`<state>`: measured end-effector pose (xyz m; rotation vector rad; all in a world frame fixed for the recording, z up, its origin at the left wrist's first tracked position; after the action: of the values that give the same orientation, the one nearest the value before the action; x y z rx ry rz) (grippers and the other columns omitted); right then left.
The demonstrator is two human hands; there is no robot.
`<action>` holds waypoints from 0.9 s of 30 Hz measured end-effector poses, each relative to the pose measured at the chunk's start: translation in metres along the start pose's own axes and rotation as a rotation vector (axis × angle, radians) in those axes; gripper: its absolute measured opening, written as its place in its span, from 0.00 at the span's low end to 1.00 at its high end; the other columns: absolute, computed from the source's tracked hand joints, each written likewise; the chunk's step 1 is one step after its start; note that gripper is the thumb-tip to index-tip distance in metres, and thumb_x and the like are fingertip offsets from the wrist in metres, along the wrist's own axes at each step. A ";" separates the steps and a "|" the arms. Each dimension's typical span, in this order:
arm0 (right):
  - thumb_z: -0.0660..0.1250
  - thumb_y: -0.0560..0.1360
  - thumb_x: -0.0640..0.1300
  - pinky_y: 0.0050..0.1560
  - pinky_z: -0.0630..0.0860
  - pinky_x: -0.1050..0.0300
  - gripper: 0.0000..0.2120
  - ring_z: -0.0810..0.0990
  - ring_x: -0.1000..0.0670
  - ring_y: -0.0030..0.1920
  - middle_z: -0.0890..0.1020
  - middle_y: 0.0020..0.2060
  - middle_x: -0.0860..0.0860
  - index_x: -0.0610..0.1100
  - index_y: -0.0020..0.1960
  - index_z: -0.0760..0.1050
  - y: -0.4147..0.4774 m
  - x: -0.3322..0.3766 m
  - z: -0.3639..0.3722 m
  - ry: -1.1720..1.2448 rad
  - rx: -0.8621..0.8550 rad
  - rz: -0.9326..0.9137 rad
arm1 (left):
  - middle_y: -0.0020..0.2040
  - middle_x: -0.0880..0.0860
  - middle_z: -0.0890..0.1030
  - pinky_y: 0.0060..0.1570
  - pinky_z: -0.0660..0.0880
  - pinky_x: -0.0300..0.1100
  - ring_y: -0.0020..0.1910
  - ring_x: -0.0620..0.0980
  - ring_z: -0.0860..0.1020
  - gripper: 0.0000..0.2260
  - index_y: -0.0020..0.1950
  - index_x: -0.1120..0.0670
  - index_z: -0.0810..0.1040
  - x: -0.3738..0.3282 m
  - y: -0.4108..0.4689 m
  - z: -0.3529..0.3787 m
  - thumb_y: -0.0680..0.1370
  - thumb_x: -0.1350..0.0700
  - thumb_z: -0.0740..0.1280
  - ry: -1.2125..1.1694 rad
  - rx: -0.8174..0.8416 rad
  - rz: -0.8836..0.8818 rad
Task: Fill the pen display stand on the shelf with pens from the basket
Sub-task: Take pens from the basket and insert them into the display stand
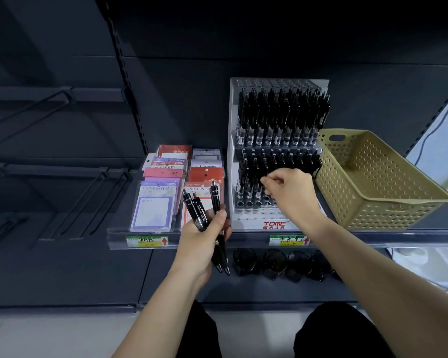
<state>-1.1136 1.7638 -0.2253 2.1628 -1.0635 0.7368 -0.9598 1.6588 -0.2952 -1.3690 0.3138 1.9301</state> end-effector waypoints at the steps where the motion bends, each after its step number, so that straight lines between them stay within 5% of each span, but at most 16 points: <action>1: 0.66 0.77 0.43 0.27 0.68 0.63 0.10 0.71 0.54 0.25 0.81 0.31 0.46 0.38 0.41 0.80 0.001 -0.001 0.000 -0.007 0.008 0.008 | 0.31 0.49 0.80 0.40 0.80 0.37 0.33 0.44 0.79 0.05 0.41 0.57 0.79 0.000 -0.001 0.001 0.76 0.62 0.67 -0.015 -0.001 0.000; 8: 0.67 0.76 0.46 0.35 0.71 0.65 0.04 0.76 0.58 0.35 0.80 0.35 0.54 0.46 0.44 0.79 -0.022 0.000 -0.008 0.115 -0.021 0.062 | 0.35 0.53 0.82 0.41 0.81 0.41 0.37 0.49 0.82 0.03 0.43 0.59 0.78 0.004 -0.004 0.007 0.76 0.63 0.66 -0.035 0.043 0.008; 14: 0.62 0.79 0.42 0.44 0.78 0.63 0.08 0.80 0.53 0.39 0.80 0.38 0.52 0.45 0.55 0.77 -0.051 0.015 0.023 0.344 0.415 0.161 | 0.38 0.53 0.84 0.40 0.79 0.38 0.39 0.48 0.83 0.05 0.47 0.59 0.79 0.007 -0.010 0.023 0.78 0.61 0.64 0.086 0.183 0.015; 17: 0.62 0.78 0.39 0.33 0.73 0.71 0.05 0.77 0.53 0.33 0.78 0.35 0.47 0.42 0.50 0.76 -0.057 0.017 0.022 0.485 0.452 0.199 | 0.38 0.52 0.85 0.41 0.78 0.38 0.39 0.47 0.83 0.07 0.44 0.56 0.80 0.006 -0.014 0.026 0.79 0.61 0.63 0.165 0.207 0.033; 21: 0.68 0.75 0.43 0.44 0.75 0.64 0.02 0.76 0.55 0.39 0.79 0.38 0.50 0.46 0.43 0.78 -0.055 0.009 0.015 0.427 0.415 0.169 | 0.38 0.52 0.84 0.43 0.77 0.41 0.39 0.47 0.82 0.07 0.45 0.57 0.81 0.007 -0.014 0.026 0.79 0.61 0.63 0.241 0.232 0.056; 27: 0.66 0.76 0.39 0.31 0.73 0.69 0.03 0.75 0.59 0.27 0.78 0.33 0.49 0.42 0.43 0.74 -0.055 0.003 0.000 0.358 0.419 0.191 | 0.39 0.52 0.85 0.41 0.79 0.36 0.41 0.47 0.83 0.08 0.44 0.56 0.81 0.017 -0.014 0.028 0.78 0.62 0.64 0.243 0.210 0.028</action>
<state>-1.0663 1.7893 -0.2386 2.1573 -0.9955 1.4860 -0.9730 1.6920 -0.2961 -1.4636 0.6375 1.6985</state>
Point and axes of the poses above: each hand's wrist, its own y-axis towards the middle knuckle, its own z-axis out of the palm, x = y × z, the point moved 6 cm from there along y, towards the middle knuckle
